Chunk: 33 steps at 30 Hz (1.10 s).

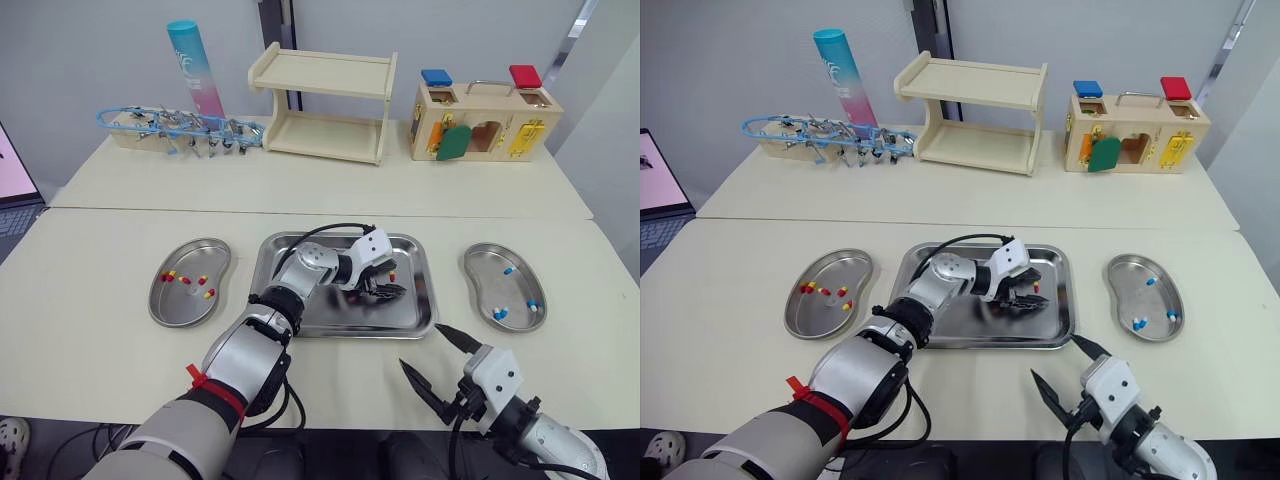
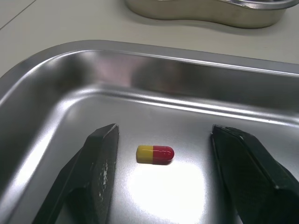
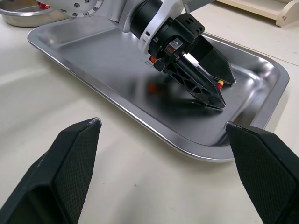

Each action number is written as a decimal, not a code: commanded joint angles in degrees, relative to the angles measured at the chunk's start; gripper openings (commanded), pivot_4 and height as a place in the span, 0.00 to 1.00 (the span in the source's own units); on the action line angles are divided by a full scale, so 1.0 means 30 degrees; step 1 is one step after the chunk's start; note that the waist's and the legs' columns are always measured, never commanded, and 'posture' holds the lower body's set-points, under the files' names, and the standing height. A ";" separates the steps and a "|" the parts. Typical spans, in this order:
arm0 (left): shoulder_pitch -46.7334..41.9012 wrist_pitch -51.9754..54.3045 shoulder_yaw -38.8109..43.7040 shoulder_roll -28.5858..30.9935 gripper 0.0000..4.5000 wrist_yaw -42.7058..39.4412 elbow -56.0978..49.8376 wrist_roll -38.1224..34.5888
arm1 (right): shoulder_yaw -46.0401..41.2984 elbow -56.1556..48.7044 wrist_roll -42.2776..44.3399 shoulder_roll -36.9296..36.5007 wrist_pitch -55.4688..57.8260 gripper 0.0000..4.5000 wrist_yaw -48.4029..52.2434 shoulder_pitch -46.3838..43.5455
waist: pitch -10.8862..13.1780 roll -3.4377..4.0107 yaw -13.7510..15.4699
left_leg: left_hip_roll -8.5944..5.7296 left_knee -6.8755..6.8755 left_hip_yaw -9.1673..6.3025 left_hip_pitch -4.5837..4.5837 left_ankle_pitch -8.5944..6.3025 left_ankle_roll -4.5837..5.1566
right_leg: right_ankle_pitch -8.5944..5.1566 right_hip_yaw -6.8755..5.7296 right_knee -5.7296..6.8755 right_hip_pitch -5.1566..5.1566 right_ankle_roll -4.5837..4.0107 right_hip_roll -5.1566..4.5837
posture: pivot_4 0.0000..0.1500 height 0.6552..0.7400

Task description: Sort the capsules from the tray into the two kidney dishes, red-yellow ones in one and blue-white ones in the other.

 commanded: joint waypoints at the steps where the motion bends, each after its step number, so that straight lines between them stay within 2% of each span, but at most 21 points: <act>1: -0.0213 -0.0053 0.0145 -0.0054 0.54 -0.0145 0.0495 0.0508 | -0.0002 -0.0881 0.0066 0.0053 -0.0006 1.00 -0.0192 0.0092 | 0.0000 0.0000 0.0002 | 0.0000 0.0000 0.0000 0.0001 0.0000 0.0000 | 0.0000 -0.0001 0.0000 0.0000 0.0000 0.0000 | 1.00 1.00; 7: -0.0107 -0.0132 0.0281 -0.0099 0.11 -0.0378 0.0557 0.0864 | 0.0046 -0.0876 0.0110 0.0045 0.0173 1.00 -0.0246 -0.0157 | -0.0001 0.0001 0.0004 | 0.0000 -0.0001 -0.0001 0.0002 0.0000 0.0000 | 0.0000 -0.0002 0.0000 0.0001 0.0001 0.0000 | 1.00 1.00; 8: -0.0075 -0.0154 0.0302 -0.0105 0.09 -0.0396 0.0536 0.0890 | 0.0053 -0.0879 0.0113 0.0043 0.0189 1.00 -0.0242 -0.0176 | -0.0001 0.0001 0.0005 | 0.0000 -0.0001 -0.0001 0.0003 0.0000 0.0000 | 0.0000 -0.0001 0.0000 0.0002 0.0000 0.0000 | 1.00 1.00; 18: 0.0208 -0.0391 0.0919 0.0109 0.09 -0.0809 -0.0278 0.0606 | 0.0013 -0.0626 0.0204 -0.0017 0.0273 1.00 -0.0113 -0.0689 | -0.0002 0.0002 -0.0001 | 0.0000 0.0000 -0.0001 0.0005 0.0000 0.0000 | 0.0000 -0.0001 0.0002 0.0002 0.0000 0.0000 | 1.00 1.00; 23: 0.0132 0.0063 0.1920 0.0482 0.09 -0.1489 -0.1928 -0.0321 | -0.0046 -0.0470 0.0294 -0.0083 0.0341 1.00 0.0033 -0.1042 | -0.0001 0.0002 -0.0007 | 0.0000 0.0000 -0.0003 0.0000 0.0001 -0.0001 | 0.0000 -0.0001 0.0007 -0.0007 0.0000 0.0000 | 1.00 1.00; 26: 0.0564 0.1399 0.2613 0.1397 0.09 -0.2371 -0.5037 -0.1379 | -0.0026 -0.0285 0.0347 -0.0233 0.0327 1.00 0.0319 -0.1481 | -0.0001 0.0003 -0.0021 | 0.0001 0.0000 -0.0003 -0.0006 0.0002 -0.0002 | 0.0000 -0.0001 0.0007 -0.0010 0.0000 0.0000 | 1.00 1.00; 33: 0.5192 0.8813 0.5112 0.6161 0.09 -0.1888 -1.7139 -0.4204 | 0.0396 0.0954 0.0792 -0.1154 0.0207 1.00 0.2190 -0.3922 | -0.0012 0.0041 -0.0411 | 0.0009 -0.0012 -0.0018 0.0013 0.0005 -0.0005 | 0.0000 0.0007 0.0016 -0.0004 -0.0003 0.0001 | 1.00 1.00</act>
